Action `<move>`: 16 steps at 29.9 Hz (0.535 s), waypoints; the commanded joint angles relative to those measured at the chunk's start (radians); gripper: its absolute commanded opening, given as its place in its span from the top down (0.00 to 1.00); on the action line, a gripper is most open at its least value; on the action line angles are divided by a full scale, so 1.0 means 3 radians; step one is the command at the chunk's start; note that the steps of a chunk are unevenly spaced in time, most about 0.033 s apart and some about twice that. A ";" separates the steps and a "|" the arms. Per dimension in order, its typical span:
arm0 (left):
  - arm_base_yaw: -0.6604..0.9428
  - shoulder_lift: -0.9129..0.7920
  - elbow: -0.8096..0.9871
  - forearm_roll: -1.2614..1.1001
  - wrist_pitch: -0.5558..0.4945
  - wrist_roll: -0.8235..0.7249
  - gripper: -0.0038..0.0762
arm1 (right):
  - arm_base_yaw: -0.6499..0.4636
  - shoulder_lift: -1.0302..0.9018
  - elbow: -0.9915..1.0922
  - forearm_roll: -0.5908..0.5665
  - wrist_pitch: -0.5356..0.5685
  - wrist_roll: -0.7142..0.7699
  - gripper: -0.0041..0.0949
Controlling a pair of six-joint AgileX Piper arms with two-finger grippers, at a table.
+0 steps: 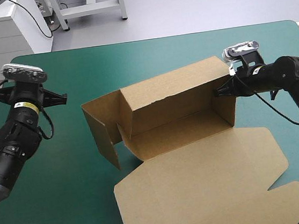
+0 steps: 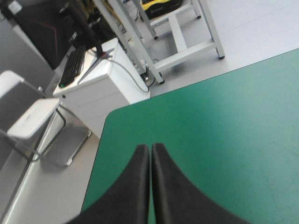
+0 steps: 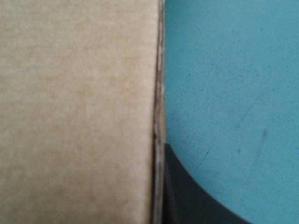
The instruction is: Fold the box
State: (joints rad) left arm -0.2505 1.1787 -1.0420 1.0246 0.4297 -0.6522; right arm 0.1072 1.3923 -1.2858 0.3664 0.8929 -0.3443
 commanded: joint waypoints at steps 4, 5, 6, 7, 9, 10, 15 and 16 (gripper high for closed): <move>0.0463 -0.0099 -0.0104 -0.0748 -0.0099 0.0331 0.96 | 0.0159 0.0250 -0.0156 0.0133 0.0276 0.0252 0.96; 0.0478 -0.0099 -0.0104 -0.0912 -0.0081 0.0471 0.96 | 0.0159 0.0323 -0.0163 0.0133 0.0248 0.0252 0.96; 0.0485 -0.0099 -0.0104 -0.1066 -0.0057 0.0601 0.96 | 0.0159 0.0382 -0.0178 0.0133 0.0226 0.0252 0.96; 0.0491 -0.0099 -0.0104 -0.1228 -0.0024 0.0723 0.96 | 0.0159 0.0453 -0.0203 0.0127 0.0194 0.0237 0.96; 0.0491 -0.0099 -0.0104 -0.1523 0.0033 0.0955 0.96 | 0.0159 0.0584 -0.0250 0.0127 0.0105 0.0224 0.96; 0.0491 -0.0099 -0.0104 -0.1620 0.0043 0.1031 0.96 | 0.0159 0.0636 -0.0269 0.0127 0.0056 0.0209 0.96; 0.0491 -0.0092 -0.0104 -0.2298 0.0227 0.1487 0.96 | 0.0159 0.0873 -0.0400 0.0127 -0.0206 0.0157 0.92; 0.0491 -0.0092 -0.0104 -0.2397 0.0296 0.1564 0.96 | 0.0159 0.0913 -0.0422 0.0127 -0.0236 0.0149 0.89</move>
State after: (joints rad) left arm -0.1036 1.1785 -1.0420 0.4028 0.5183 -0.2565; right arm 0.1529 1.6479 -1.3885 0.3924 0.8284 -0.2875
